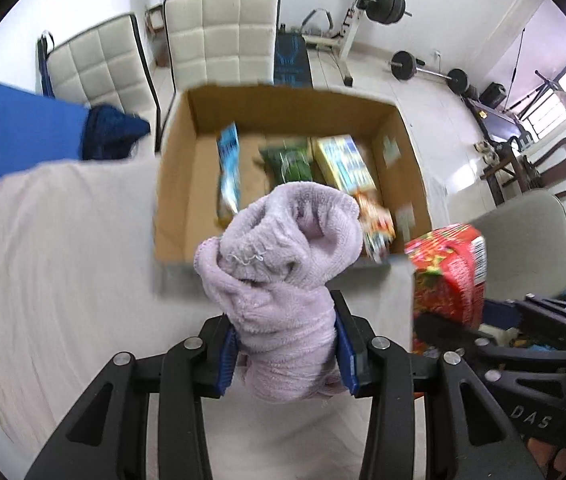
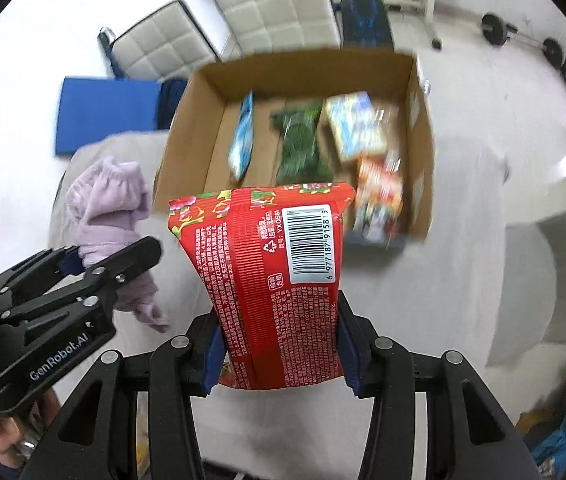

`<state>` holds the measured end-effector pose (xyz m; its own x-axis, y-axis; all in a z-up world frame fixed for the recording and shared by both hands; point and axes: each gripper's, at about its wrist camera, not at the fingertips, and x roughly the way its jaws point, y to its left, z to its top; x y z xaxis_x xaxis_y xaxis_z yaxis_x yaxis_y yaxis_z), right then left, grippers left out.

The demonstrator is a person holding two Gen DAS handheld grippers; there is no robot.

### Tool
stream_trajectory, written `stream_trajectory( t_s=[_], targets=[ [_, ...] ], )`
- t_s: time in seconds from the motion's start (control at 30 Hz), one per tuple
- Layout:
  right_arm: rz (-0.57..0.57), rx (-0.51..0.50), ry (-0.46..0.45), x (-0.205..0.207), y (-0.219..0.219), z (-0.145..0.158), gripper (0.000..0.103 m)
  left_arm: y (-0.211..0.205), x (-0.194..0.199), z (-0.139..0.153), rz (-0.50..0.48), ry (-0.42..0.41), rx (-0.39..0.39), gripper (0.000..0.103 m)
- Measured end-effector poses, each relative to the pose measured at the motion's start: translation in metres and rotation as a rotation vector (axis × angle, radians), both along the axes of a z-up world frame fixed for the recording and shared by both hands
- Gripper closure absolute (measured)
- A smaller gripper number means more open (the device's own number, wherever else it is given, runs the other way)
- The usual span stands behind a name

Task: Organize soft objects
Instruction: 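Lower the sock and red bag into the box and open both grippers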

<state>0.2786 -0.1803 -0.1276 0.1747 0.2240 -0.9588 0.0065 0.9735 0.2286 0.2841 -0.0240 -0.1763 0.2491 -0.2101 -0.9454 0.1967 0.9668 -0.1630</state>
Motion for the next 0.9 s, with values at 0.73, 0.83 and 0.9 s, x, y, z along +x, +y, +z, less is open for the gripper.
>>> stream_trajectory(
  t_s=[0.73,0.83,0.9],
  targets=[
    [-0.130,-0.031,0.196,0.126,-0.008,-0.134,0.053,-0.006,0.150,-0.141,-0.003,0.385,0.023,0.065],
    [-0.121,-0.003,0.226,0.127,-0.006,-0.148,0.052,-0.009,0.151,-0.149,-0.012,0.410,0.018,0.064],
    [-0.121,0.001,0.248,0.128,-0.005,-0.154,0.052,-0.011,0.151,-0.154,-0.015,0.429,0.032,0.064]
  ],
)
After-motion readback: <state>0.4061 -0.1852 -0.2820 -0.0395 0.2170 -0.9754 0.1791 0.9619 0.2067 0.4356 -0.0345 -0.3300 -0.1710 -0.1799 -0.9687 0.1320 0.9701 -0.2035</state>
